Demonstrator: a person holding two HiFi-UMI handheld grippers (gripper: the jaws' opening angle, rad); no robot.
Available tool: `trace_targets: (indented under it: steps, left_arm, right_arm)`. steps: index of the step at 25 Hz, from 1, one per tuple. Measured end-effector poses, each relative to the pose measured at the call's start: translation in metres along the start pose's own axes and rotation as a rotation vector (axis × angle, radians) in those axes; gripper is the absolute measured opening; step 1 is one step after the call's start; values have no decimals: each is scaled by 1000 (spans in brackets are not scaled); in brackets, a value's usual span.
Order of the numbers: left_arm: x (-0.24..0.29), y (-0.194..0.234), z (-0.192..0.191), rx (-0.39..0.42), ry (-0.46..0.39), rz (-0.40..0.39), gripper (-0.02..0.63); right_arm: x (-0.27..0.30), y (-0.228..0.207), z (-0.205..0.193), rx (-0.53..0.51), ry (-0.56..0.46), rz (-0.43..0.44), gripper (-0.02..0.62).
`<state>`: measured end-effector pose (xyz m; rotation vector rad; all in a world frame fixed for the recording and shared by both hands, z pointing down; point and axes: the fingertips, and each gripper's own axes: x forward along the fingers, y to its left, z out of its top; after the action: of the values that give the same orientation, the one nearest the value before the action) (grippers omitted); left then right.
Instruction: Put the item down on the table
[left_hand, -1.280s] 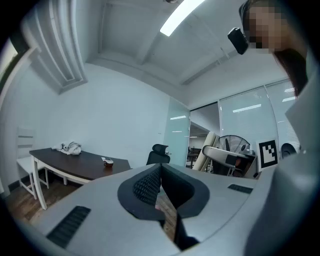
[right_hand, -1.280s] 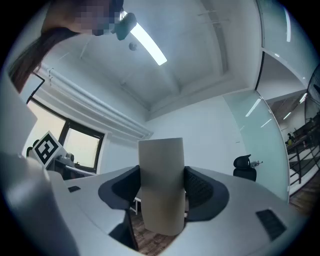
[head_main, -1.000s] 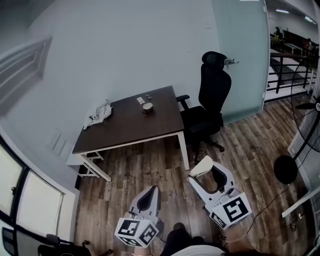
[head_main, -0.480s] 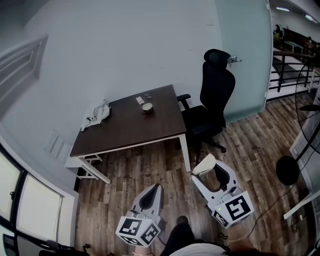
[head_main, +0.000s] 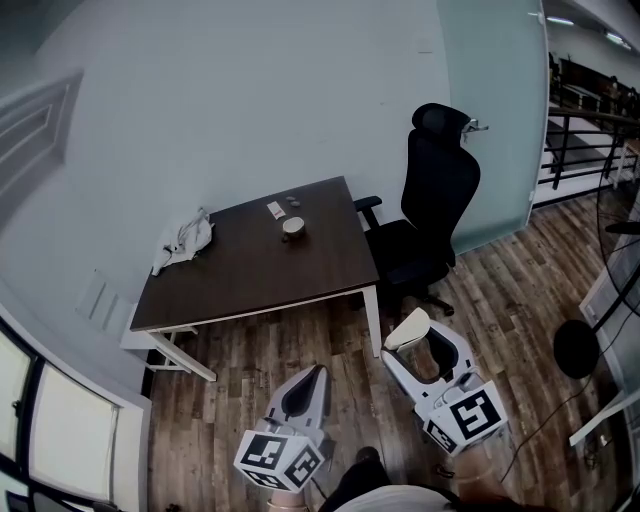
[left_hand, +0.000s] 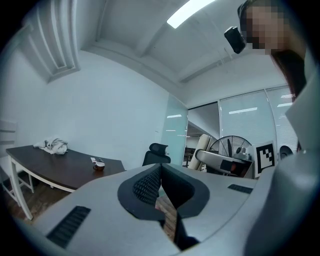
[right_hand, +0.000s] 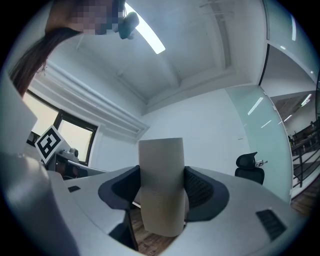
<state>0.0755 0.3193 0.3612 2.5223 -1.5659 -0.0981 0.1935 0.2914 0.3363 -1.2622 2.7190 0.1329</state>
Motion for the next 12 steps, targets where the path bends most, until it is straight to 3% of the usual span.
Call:
trace_targets:
  steps: [12]
  left_arm:
    - [40, 96, 24, -10, -18, -27, 18]
  right_arm:
    - [106, 3, -10, -16, 14, -22, 279]
